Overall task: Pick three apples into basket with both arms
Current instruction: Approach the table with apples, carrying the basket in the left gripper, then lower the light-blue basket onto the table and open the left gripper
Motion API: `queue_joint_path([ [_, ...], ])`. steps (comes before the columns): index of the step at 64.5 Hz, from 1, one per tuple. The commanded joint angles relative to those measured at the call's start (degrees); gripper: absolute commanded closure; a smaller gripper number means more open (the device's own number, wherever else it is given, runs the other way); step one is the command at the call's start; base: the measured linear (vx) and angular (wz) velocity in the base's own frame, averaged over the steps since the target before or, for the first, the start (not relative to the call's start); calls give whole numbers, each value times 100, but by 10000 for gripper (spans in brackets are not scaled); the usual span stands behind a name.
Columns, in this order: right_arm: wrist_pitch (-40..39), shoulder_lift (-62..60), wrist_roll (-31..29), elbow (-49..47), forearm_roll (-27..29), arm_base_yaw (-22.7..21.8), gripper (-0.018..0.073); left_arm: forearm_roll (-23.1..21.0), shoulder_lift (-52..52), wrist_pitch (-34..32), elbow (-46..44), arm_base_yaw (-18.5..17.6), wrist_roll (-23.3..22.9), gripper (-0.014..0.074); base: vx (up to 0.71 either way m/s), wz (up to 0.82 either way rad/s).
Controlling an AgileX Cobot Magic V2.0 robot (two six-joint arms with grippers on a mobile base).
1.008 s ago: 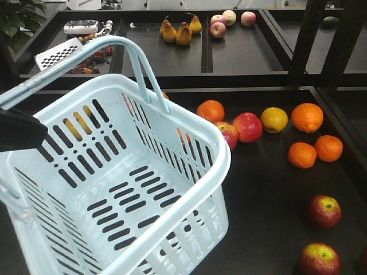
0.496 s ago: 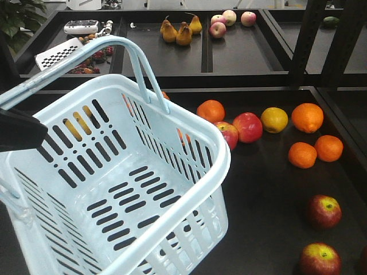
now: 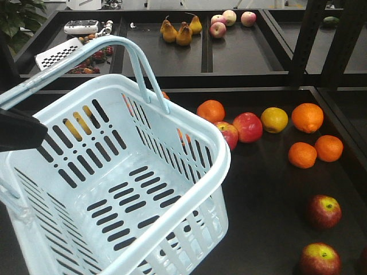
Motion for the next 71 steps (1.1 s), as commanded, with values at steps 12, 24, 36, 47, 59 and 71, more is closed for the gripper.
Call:
queue_joint_path([
  [12,-445,-77,-35,74,0,-3,564,-247,-82,-343,-167,-13,-19,603,0,0],
  [24,-445,-77,-35,74,0,-3,564,-247,-82,-284,-167,-13,-19,603,0,0],
  [36,-445,-77,-35,74,0,-3,564,-254,33,-387,-167,-13,-7,603,0,0],
  [47,-445,-77,-35,74,0,-3,564,-572,560,-574,-167,-13,349,603,0,0],
  [59,-445,-77,-35,74,0,-3,564,-1417,1392,-966,-167,-13,2003,603,0,0],
  [71,-445,-77,-35,74,0,-3,564,-1936,2346,-1345,-182,-13,3416,603,0,0],
])
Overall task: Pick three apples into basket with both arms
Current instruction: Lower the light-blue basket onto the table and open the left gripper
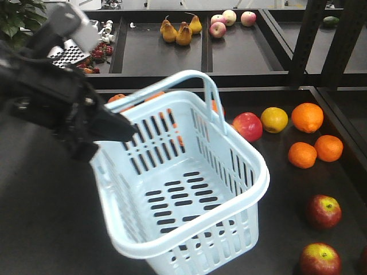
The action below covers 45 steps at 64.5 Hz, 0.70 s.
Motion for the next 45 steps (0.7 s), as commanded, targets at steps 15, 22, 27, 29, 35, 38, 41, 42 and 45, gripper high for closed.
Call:
queue_joint_path([
  [15,-445,-77,-35,74,0,-3,564,-610,1505,-532,-802,-19,1659,603,0,0],
  [22,-445,-77,-35,74,0,-3,564,-570,2038,-526,-1320,-19,1836,603,0,0],
  [27,-445,-77,-35,74,0,-3,564,-570,2390,-532,-1683,-19,1935,603,0,0],
  [29,-445,-77,-35,74,0,-3,564,-570,2502,-538,-1801,-19,1935,603,0,0],
  [35,-445,-77,-35,74,0,-3,564,-570,2830,-428,-2118,-19,1929,603,0,0],
  [38,-445,-77,-35,74,0,-3,564,-577,2959,-386,-2230,-24,1929,603,0,0],
  [41,-445,-77,-35,74,0,-3,564,-570,3093,-367,-2295,-55,1929,603,0,0],
  [42,-445,-77,-35,74,0,-3,564,-570,3131,-367,-2312,-68,1929,603,0,0],
  [45,-445,-77,-35,74,0,-3,564,-555,3237,-367,-2360,-94,1929,603,0,0],
])
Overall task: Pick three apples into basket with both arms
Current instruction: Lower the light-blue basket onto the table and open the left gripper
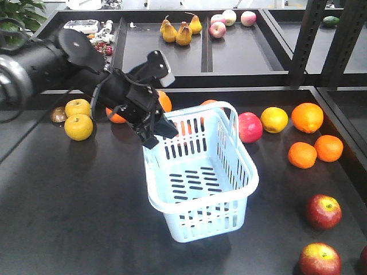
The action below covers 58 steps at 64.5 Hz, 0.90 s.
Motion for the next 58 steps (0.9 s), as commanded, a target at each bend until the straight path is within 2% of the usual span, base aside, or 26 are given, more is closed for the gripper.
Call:
queue_joint_path([
  [1,-445,-77,-35,74,0,-3,564,-402,-111,-65,-306,-91,15,603,0,0],
  [13,-445,-77,-35,74,0,-3,564,-280,148,-174,-321,-299,20,603,0,0],
  [19,-445,-77,-35,74,0,-3,564,-73,193,-198,-321,-373,20,602,0,0],
  [37,-445,-77,-35,74,0,-3,564,0,228,-190,-321,-387,13,566,0,0],
  [46,-445,-77,-35,74,0,-3,564,-6,223,-190,-321,-387,-61,480,0,0],
  [58,-445,-77,-35,74,0,-3,564,-12,156,-233,-321,-387,-423,250,0,0],
])
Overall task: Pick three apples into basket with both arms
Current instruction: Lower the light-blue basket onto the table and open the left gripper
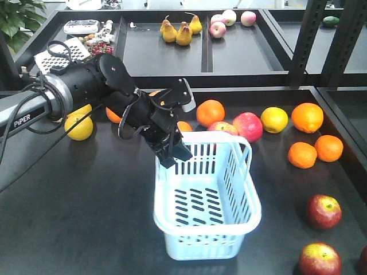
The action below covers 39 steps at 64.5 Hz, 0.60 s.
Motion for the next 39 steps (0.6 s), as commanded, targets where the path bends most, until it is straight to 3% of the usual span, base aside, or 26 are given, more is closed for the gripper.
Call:
queue_joint_path([
  [1,-445,-77,-35,74,0,-3,564,-260,-402,-184,-165,-13,-326,232,0,0],
  [11,-445,-77,-35,74,0,-3,564,-246,-573,-187,-165,-13,-617,85,0,0],
  [17,-445,-77,-35,74,0,-3,564,-253,-774,-116,-170,-13,-674,52,0,0],
  [27,-445,-77,-35,74,0,-3,564,-164,-1261,104,-170,-13,-1317,63,0,0],
  [39,-445,-77,-35,74,0,-3,564,699,-1993,936,-165,-13,-2428,158,0,0],
])
